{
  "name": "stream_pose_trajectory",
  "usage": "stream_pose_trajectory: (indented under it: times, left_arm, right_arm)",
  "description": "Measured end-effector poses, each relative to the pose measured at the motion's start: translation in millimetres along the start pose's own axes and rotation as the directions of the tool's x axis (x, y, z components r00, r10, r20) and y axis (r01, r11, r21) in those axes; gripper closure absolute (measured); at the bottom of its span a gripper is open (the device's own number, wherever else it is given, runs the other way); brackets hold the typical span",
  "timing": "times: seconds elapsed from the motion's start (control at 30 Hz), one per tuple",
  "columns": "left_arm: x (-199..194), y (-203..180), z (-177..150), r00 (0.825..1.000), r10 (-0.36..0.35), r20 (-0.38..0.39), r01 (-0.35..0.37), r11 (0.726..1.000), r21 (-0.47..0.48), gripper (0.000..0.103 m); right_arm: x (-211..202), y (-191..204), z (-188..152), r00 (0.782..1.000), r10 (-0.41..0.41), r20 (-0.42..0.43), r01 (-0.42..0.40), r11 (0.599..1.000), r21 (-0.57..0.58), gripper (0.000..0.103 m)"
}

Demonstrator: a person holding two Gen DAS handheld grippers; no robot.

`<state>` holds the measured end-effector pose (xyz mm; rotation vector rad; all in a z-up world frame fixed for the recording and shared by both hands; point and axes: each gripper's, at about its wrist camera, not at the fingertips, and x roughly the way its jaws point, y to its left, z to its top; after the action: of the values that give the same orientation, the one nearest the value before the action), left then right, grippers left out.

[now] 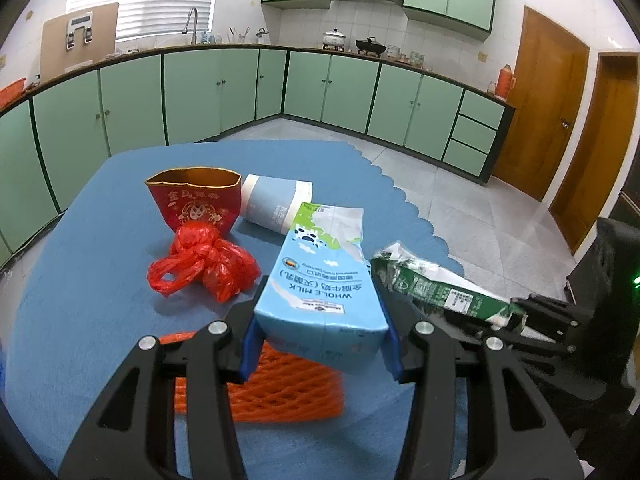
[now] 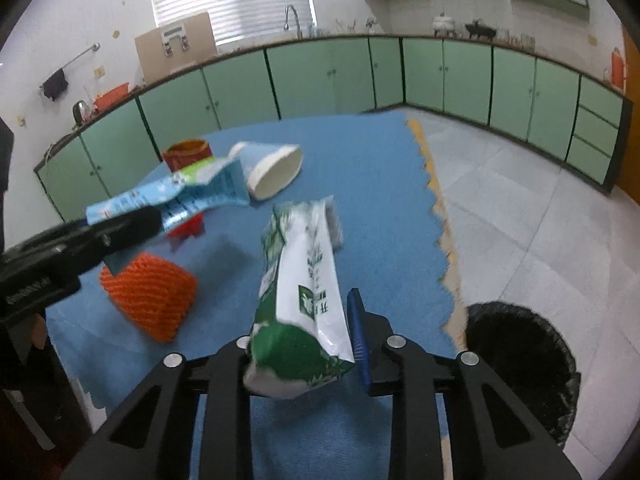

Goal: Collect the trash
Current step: 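Carry both milk cartons over the black bin and release them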

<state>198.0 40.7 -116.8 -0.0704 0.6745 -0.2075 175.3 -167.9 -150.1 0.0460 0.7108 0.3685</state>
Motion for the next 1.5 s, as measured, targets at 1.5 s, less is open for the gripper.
stream_pose_trajectory:
  times: [1.5]
  left_arm:
    - [38,-154,14,0.963,-0.269,-0.025,0.269,0.948,0.17,0.058]
  right_arm:
    - [-107,-142,-18,0.962,-0.261,0.085,0.229,0.934,0.273,0.086]
